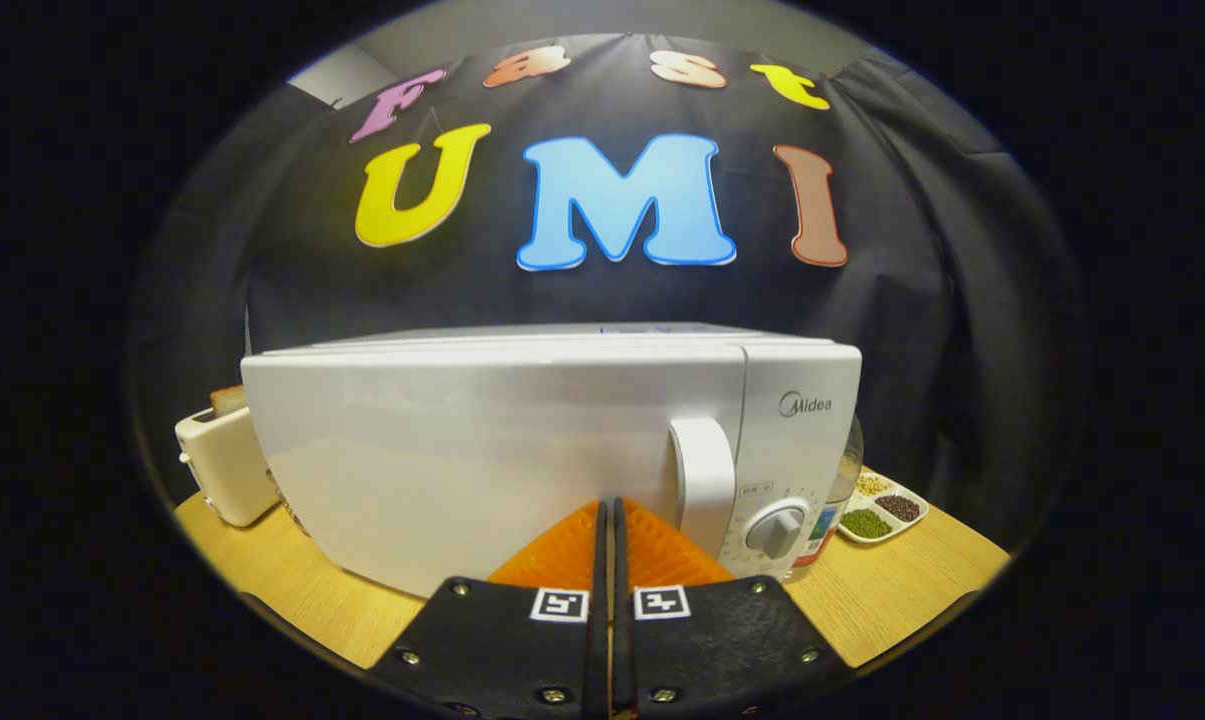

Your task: Open the microwave, put the food inside, and close the microwave door.

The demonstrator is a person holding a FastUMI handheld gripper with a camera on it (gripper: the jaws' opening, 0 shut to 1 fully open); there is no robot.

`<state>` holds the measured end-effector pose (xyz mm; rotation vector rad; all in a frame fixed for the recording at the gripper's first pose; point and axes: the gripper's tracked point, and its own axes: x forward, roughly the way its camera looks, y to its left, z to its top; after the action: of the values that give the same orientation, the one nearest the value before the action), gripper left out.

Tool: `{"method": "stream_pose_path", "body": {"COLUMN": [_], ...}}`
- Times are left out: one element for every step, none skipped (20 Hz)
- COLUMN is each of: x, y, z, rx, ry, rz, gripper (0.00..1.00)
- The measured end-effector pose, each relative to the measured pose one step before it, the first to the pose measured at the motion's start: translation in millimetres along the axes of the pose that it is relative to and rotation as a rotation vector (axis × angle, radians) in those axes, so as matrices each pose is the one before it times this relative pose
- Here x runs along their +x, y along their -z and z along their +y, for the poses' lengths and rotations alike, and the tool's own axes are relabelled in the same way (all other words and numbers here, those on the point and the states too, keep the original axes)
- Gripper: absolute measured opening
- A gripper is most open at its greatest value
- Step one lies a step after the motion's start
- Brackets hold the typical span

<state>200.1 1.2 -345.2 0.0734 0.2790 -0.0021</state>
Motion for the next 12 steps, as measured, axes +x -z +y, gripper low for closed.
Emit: {"method": "stream_pose_path", "body": {"x": [-1.71, -0.4, -0.78, -3.4, -4.46, -6.12, -7.23, -8.13, -10.37, -11.97, -12.45, -12.73], "y": [1.51, -2.93, 3.69, 0.72, -2.52, -3.86, -2.18, -2.91, -1.96, -1.08, -2.04, -2.92], "z": [-1.02, -0.12, 0.18, -1.24, 1.53, -0.16, 0.06, 1.17, -0.44, 0.53, 0.95, 0.64], "rx": [-0.00576, -0.00982, -0.0011, 0.01236, 0.01557, 0.00639, -0.00081, -0.00508, -0.00566, -0.00465, -0.0002, 0.00608], "ry": [0.00132, 0.00091, -0.00731, -0.00404, -0.01283, -0.00514, -0.00652, -0.01048, -0.00484, -0.0103, -0.01069, -0.00931], "rz": [0.01347, -0.00338, 0.01496, 0.01223, 0.00086, -0.00403, -0.00156, -0.00246, -0.00395, -0.00454, -0.00186, -0.00527], "gripper": [0.05, 0.05, 0.05, 0.05, 0.05, 0.05, 0.05, 0.05, 0.05, 0.05, 0.05, 0.05]}}
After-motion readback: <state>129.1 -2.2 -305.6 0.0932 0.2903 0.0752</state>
